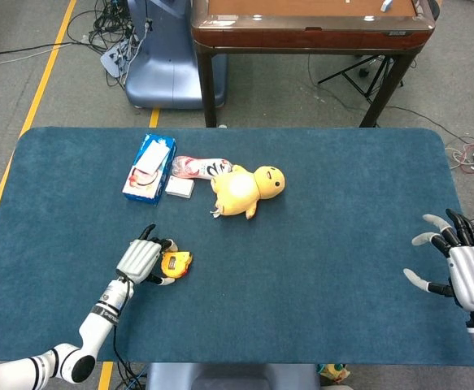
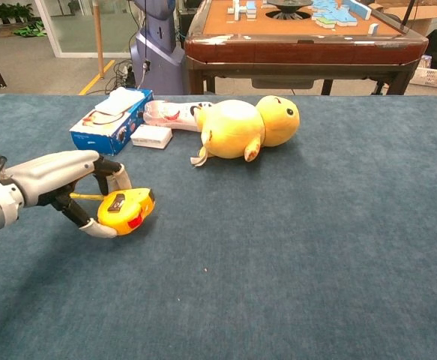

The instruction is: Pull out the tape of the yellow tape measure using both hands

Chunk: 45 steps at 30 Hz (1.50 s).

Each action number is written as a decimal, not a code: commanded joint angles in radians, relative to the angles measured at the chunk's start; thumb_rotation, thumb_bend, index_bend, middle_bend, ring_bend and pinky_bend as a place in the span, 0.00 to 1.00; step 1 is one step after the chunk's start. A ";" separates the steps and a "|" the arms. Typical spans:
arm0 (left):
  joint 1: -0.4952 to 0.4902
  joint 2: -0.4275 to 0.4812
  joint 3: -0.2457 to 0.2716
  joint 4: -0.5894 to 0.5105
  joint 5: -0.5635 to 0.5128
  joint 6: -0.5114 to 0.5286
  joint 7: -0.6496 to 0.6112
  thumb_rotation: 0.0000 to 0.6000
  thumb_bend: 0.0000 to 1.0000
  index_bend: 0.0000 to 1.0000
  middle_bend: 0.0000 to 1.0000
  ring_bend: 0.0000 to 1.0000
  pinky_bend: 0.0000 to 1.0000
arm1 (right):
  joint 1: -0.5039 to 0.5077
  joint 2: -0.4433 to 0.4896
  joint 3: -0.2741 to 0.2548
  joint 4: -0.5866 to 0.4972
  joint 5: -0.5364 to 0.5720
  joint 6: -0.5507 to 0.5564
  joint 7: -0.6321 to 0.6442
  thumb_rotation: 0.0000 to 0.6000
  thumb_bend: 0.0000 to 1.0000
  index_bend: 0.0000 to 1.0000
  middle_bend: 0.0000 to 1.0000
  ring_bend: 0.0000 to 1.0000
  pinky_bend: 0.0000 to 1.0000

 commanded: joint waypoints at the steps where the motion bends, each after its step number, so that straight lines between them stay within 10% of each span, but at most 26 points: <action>1: 0.006 0.009 -0.001 0.026 0.071 0.035 -0.124 1.00 0.13 0.55 0.58 0.37 0.01 | 0.026 0.010 0.007 -0.033 0.004 -0.035 0.012 1.00 0.23 0.42 0.19 0.04 0.00; 13: -0.028 0.071 -0.047 -0.110 0.190 0.108 -0.323 1.00 0.13 0.56 0.59 0.37 0.01 | 0.190 -0.039 0.061 -0.137 0.050 -0.236 0.017 1.00 0.21 0.41 0.15 0.04 0.00; 45: -0.127 0.049 -0.133 -0.284 0.095 0.095 -0.108 1.00 0.13 0.54 0.59 0.37 0.01 | 0.582 -0.385 0.202 -0.125 0.435 -0.436 -0.242 1.00 0.21 0.41 0.13 0.02 0.00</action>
